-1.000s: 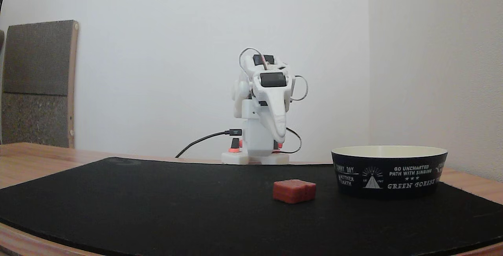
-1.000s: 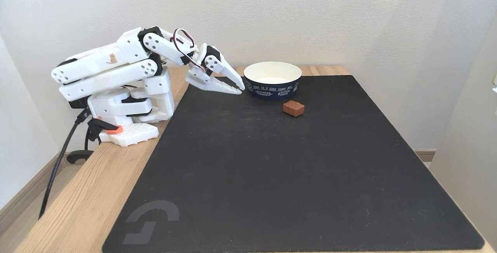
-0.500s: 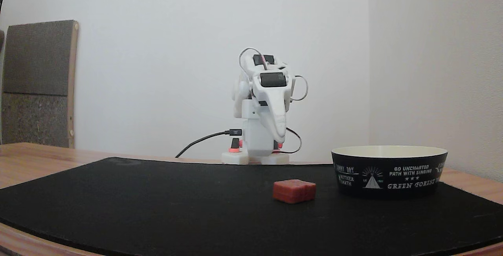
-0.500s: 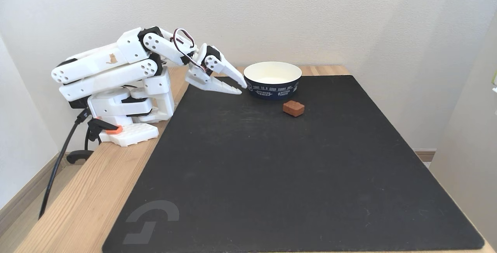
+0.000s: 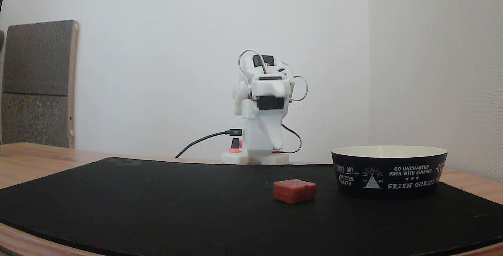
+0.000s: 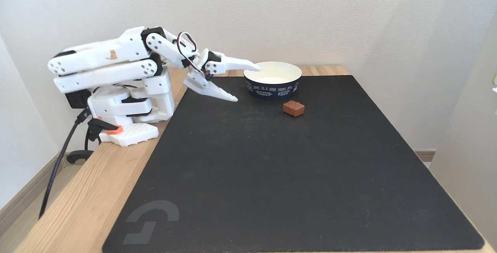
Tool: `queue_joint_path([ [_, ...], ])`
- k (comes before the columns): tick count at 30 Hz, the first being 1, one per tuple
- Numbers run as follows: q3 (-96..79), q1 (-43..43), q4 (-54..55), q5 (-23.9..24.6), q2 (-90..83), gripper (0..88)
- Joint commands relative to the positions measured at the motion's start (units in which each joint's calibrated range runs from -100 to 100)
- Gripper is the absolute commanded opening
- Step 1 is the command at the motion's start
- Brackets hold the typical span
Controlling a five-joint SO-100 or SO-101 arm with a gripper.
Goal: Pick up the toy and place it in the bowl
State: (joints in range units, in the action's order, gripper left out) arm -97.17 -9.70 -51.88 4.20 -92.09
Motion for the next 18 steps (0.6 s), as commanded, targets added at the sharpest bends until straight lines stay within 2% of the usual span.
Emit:
queue_joint_path([
  [1, 15.1, 4.97, 7.09, -5.14, 20.02, 39.6],
  [2, 18.71, 6.56, 8.44, -7.43, 25.02, 39.6],
  [3, 26.28, 9.74, 9.96, -12.86, 33.44, 39.6],
  [8, 44.84, 17.27, 9.63, -28.57, 52.03, 39.1],
  [11, 48.81, 19.94, 10.22, -29.25, 58.87, 39.1],
  [15, 57.55, 18.52, 8.19, -28.83, 69.87, 39.1],
  [16, 59.81, 17.94, 6.24, -28.41, 72.12, 39.1],
  [18, 68.28, 15.76, -0.7, -24.55, 78.88, 39.1],
])
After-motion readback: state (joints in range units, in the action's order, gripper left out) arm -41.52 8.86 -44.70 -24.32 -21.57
